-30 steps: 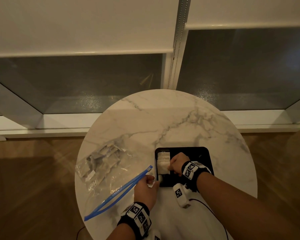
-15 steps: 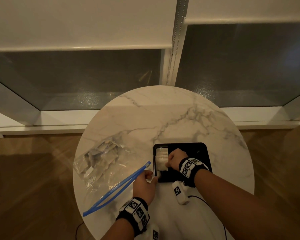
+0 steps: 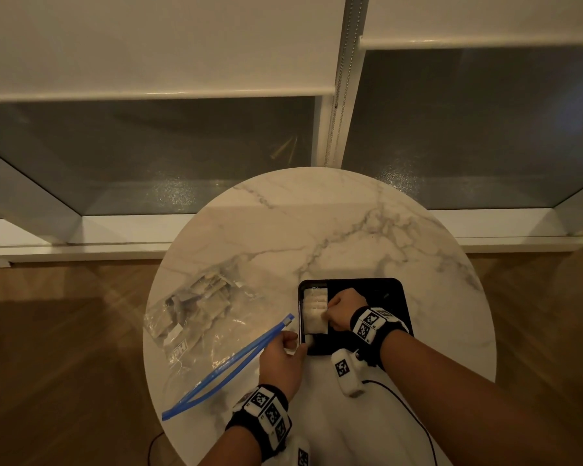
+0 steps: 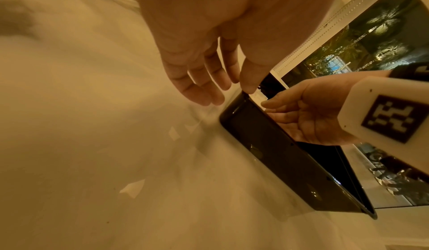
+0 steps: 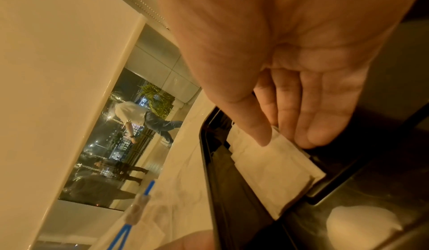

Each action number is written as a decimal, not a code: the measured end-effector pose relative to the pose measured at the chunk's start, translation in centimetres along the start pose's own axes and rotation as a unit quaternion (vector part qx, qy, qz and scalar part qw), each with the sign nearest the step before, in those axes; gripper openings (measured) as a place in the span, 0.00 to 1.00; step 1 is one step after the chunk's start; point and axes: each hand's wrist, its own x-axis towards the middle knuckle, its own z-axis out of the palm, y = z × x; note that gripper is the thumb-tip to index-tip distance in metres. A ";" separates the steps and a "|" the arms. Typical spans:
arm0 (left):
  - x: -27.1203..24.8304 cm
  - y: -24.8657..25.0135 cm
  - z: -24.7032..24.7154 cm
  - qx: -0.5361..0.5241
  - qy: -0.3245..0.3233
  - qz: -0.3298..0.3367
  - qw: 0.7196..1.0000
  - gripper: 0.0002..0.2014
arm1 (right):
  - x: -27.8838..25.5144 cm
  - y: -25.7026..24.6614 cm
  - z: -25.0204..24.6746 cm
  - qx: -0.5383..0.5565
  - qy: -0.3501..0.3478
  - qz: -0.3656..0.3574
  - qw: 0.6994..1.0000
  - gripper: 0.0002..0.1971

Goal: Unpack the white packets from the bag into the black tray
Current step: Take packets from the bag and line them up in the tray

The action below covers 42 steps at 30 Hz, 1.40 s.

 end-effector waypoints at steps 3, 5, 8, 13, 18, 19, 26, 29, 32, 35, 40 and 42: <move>0.0 -0.2 0.0 -0.003 -0.005 -0.003 1.000 0.09 | 0.6 0.2 0.1 0.037 0.029 0.016 0.999 0.07; 0.1 -0.3 0.1 -0.011 -0.008 -0.010 1.000 0.10 | 0.8 0.1 0.1 0.068 0.014 0.029 0.997 0.08; 0.2 -0.4 0.2 -0.013 -0.018 -0.007 1.000 0.10 | 1.2 0.1 0.2 0.093 -0.011 0.052 0.994 0.09; 0.3 0.0 0.2 -0.007 -0.023 0.000 1.000 0.08 | 1.5 0.2 -0.1 0.088 -0.021 0.026 0.996 0.14; 0.3 0.2 0.3 -0.004 -0.024 0.002 1.000 0.08 | 0.1 -0.1 -0.8 0.091 -0.057 0.018 0.994 0.17; 0.3 0.2 0.3 -0.003 -0.024 0.003 1.000 0.08 | 0.1 0.1 -0.9 0.086 -0.065 0.006 0.994 0.17; 0.1 0.3 0.1 0.006 -0.022 0.009 1.000 0.09 | 0.1 1.0 -1.2 0.105 -0.068 0.004 0.992 0.18; -0.2 0.3 -0.1 0.013 -0.025 0.008 1.000 0.10 | -0.4 0.9 -1.4 0.142 -0.081 0.019 0.986 0.17; -0.5 0.2 -0.4 0.012 -0.033 0.007 0.999 0.12 | -1.5 0.4 -1.4 0.206 -0.083 0.047 0.974 0.17; -0.9 0.3 -0.7 0.012 -0.046 0.004 0.999 0.15 | -2.6 0.4 -1.7 0.220 -0.051 0.037 0.973 0.17; -2.0 -0.3 -1.9 0.015 -0.058 0.014 0.998 0.15 | -4.8 1.4 -2.4 0.241 -0.018 0.002 0.970 0.14; -2.6 -0.7 -2.6 0.004 -0.062 0.024 0.998 0.12 | -6.0 1.7 -2.6 0.258 -0.010 -0.017 0.966 0.12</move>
